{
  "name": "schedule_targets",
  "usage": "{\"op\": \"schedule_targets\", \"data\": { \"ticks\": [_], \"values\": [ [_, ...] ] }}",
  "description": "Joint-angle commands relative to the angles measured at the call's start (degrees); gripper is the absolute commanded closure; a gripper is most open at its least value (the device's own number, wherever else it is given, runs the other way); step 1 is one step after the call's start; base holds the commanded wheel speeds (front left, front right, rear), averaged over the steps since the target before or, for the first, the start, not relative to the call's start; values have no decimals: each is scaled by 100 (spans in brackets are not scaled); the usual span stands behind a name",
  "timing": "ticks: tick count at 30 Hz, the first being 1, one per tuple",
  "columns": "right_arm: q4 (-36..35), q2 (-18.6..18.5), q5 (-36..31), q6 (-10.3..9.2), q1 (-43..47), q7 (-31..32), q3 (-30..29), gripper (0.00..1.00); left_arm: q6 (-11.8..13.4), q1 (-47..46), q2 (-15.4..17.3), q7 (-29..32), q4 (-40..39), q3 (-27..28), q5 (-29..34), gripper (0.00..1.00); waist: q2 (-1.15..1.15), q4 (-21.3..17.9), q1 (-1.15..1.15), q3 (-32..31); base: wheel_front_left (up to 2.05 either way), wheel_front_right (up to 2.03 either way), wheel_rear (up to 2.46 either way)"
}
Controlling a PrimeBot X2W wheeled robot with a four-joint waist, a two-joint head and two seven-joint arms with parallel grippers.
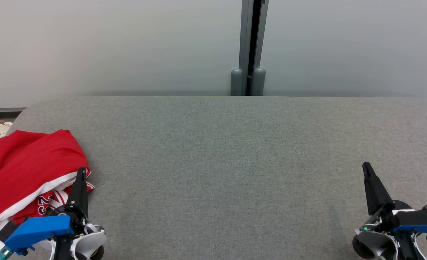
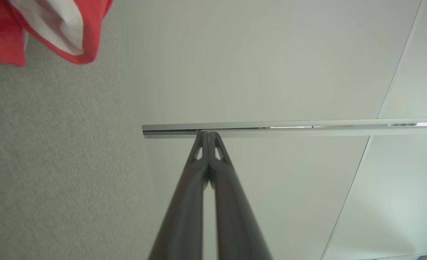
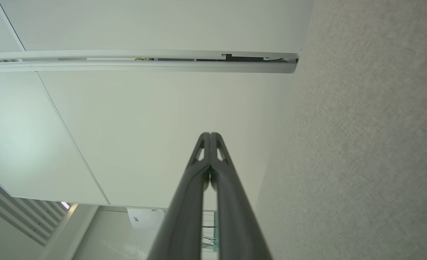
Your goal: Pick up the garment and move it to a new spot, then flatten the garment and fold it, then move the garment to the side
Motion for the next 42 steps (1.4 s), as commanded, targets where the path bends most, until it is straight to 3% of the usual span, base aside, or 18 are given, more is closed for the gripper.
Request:
{"op": "schedule_targets", "data": {
  "ticks": [1,25,26,33,42],
  "values": [
    [-20,-26,15,2,66,18,-9,100,-19,-46,13,20,-26,4,-14,100,0,0,0,0,0,0,0],
    [-20,-26,16,2,67,18,-9,100,-19,-46,13,20,-27,4,-15,100,0,0,0,0,0,0,0],
    [15,2,-3,0,2,-3,4,0,1,6,-1,-6,20,-2,1,0,0,0,0,0,0,0,0],
    [139,-10,-160,-2,31,-137,124,0,1,69,0,-146,215,-99,200,0,0,0,0,8,0,0,0],
    [210,-51,-1053,-1,-32,-398,180,0,0,-16,28,-398,257,-171,1215,0,0,4,0,32,0,0,0]
  ]
}}
